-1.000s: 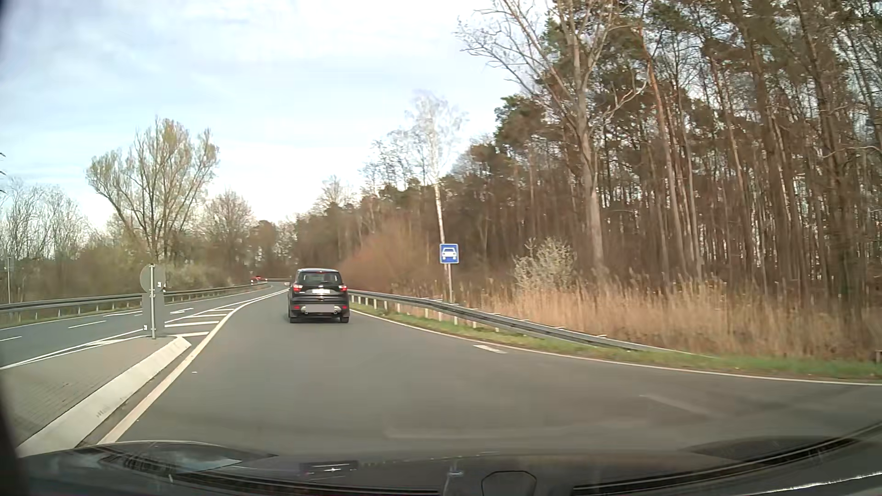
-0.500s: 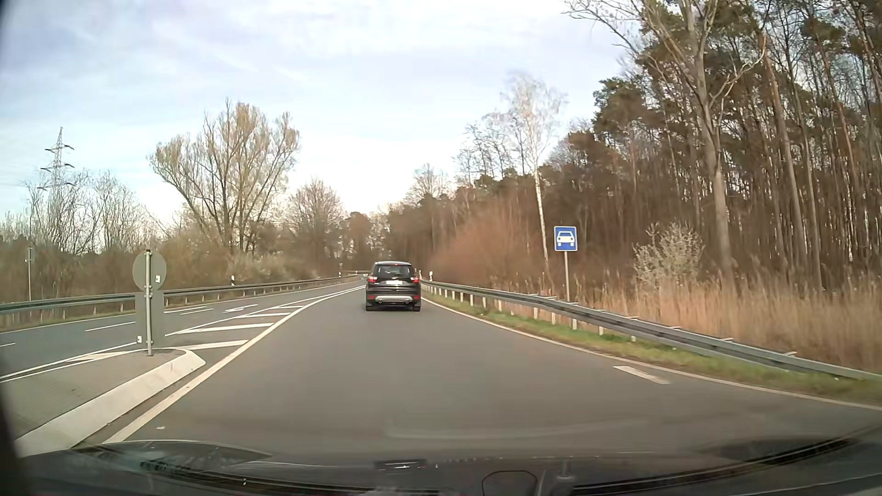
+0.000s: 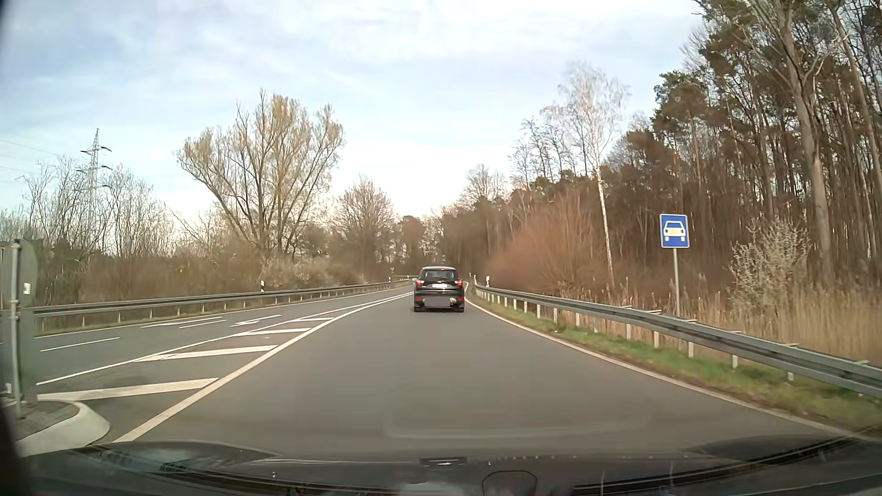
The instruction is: Follow the waypoints while adhering to traffic rules and regulations
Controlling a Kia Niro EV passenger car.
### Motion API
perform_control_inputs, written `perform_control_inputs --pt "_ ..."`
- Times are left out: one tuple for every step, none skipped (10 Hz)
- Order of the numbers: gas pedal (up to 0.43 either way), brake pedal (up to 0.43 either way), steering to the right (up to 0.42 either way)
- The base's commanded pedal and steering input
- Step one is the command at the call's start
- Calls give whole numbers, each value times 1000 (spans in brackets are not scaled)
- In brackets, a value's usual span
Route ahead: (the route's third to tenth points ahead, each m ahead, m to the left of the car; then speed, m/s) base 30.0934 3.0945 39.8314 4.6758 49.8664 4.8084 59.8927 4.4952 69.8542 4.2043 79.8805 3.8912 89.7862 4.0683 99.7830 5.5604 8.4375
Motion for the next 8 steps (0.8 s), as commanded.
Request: perform_control_inputs --pt "268 0 -67" --pt "268 0 -57" --pt "280 0 -43" --pt "280 0 -32" --pt "287 0 -22" --pt "287 0 -16" --pt "287 0 -10" --pt "299 0 -5"
